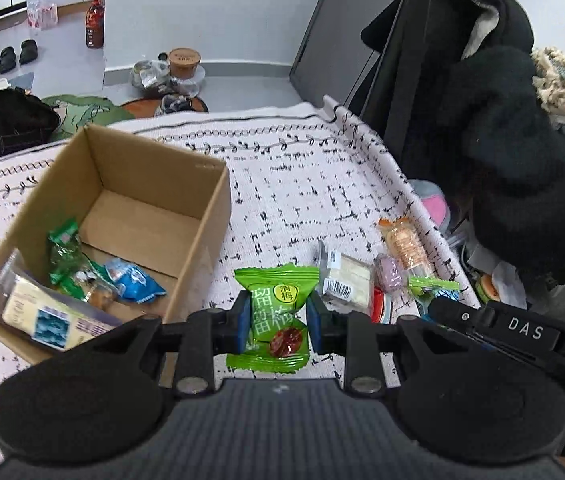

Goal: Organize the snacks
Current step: 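Carry the green candy and blue chip bag over the box with both tools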

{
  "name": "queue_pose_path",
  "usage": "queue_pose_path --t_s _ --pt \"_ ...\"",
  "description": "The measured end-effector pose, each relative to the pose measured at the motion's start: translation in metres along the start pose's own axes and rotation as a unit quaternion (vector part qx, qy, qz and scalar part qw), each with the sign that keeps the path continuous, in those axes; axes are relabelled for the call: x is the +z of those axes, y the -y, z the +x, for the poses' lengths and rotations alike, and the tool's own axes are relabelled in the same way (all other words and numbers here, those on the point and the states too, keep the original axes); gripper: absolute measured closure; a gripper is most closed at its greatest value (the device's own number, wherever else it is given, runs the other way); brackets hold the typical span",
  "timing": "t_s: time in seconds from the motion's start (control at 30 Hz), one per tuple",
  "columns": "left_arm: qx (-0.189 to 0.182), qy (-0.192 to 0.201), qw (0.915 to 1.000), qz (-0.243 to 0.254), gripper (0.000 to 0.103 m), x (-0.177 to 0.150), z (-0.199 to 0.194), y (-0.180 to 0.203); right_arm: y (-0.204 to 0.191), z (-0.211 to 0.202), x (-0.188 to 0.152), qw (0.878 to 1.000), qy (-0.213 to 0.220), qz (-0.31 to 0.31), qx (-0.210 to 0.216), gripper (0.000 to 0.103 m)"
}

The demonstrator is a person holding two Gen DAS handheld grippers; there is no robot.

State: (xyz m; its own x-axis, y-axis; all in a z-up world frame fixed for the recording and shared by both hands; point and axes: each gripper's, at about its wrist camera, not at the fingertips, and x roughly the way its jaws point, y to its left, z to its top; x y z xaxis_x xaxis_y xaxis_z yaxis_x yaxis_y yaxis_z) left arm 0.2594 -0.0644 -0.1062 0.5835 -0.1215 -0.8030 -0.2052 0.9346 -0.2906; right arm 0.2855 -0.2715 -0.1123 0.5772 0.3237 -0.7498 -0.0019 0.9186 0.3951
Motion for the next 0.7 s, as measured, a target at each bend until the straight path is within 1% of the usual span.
queue_pose_path --t_s 0.17,0.47,0.7 --pt "-0.006 0.015 0.9999 -0.002 0.075 0.008 -0.019 -0.008 -0.022 -0.009 -0.002 1.0 0.005 -0.02 0.016 0.077" --pt "-0.008 0.038 0.9992 -0.006 0.075 0.016 -0.048 -0.027 -0.051 -0.027 -0.008 0.998 0.02 -0.036 0.041 0.077" --pt "-0.008 0.046 0.9989 -0.009 0.075 0.017 -0.064 -0.047 -0.063 -0.034 -0.013 0.997 0.031 -0.045 0.053 0.077"
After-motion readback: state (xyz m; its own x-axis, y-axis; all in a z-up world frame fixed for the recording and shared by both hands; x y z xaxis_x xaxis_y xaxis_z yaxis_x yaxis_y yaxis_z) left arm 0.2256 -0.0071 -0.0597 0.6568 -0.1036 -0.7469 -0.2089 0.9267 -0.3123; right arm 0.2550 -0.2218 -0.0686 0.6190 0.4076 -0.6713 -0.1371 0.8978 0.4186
